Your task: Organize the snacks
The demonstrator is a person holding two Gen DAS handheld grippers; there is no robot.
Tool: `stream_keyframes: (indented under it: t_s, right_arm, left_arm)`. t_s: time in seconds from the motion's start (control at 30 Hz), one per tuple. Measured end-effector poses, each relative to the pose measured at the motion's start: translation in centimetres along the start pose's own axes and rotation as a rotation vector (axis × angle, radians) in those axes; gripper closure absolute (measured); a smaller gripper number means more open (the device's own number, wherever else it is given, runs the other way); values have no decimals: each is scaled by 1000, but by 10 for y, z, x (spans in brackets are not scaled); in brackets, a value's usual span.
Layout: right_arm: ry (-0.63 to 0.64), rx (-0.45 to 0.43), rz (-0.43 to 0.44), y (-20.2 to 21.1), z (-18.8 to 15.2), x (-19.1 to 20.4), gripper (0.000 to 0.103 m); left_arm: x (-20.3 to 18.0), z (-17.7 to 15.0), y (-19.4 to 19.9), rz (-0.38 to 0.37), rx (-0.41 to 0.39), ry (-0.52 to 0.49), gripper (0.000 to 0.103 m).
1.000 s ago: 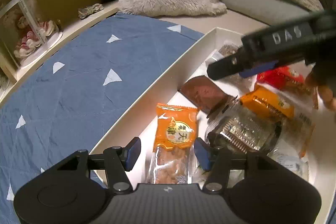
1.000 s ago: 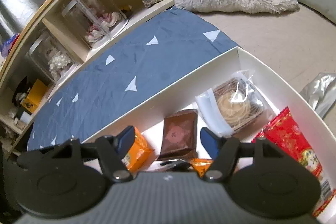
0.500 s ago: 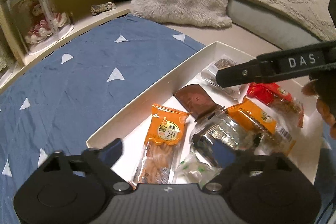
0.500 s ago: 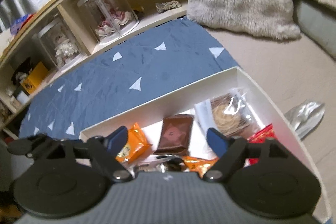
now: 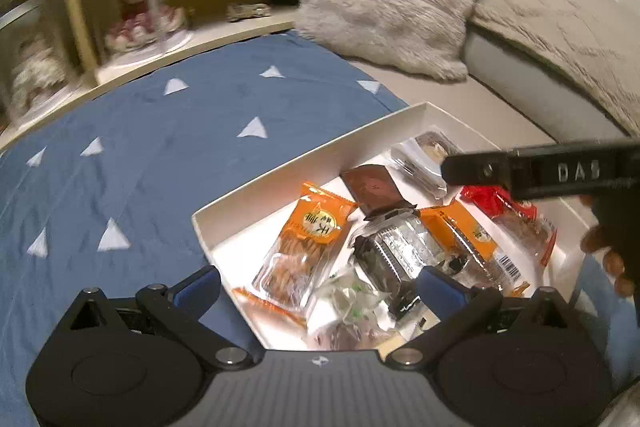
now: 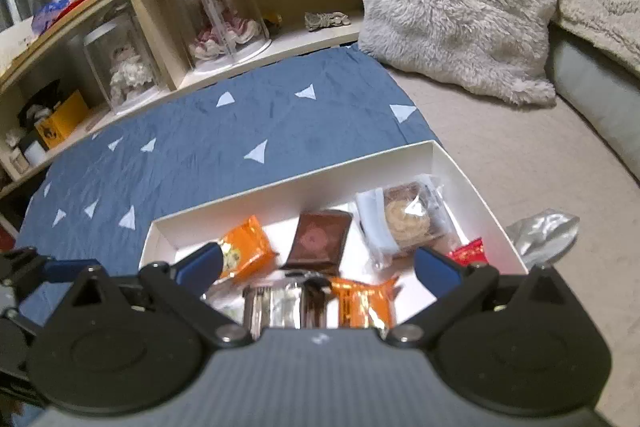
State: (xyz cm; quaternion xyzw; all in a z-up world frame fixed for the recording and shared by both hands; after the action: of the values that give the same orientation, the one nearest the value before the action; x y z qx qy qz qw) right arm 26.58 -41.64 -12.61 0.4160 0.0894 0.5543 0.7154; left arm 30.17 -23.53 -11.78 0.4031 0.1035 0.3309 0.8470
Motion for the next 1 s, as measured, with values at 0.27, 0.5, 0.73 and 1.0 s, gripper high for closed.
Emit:
stream_keyframes:
  t_s: [0.27, 0.5, 0.73, 1.0]
  right_arm:
    - [47, -13, -2, 36, -6, 7, 1]
    - [86, -36, 7, 75, -19, 10, 1]
    - [106, -56, 45, 115, -34, 14, 1]
    - [157, -104, 67, 163, -56, 24, 1]
  left_arm:
    - [-1, -8, 43, 86, -19, 97, 0]
    - [-5, -13, 87, 165, -64, 168, 0]
    - [-13, -25, 131, 218, -108, 243, 0]
    - [-30, -45, 176, 313, -157, 263, 0]
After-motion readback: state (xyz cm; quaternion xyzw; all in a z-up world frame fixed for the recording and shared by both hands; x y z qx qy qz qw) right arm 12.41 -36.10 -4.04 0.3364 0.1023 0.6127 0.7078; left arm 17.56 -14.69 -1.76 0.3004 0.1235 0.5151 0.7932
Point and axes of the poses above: each gripper's, at about its wrist camera, not at the fingertips, and y roughly against the way its jaws point, x to its left, z to its top, the point moved 6 cm from there along -y, roughly the way its jaws point, and after that the axes turned 11 degrees about -y, right-handed, at the moved point
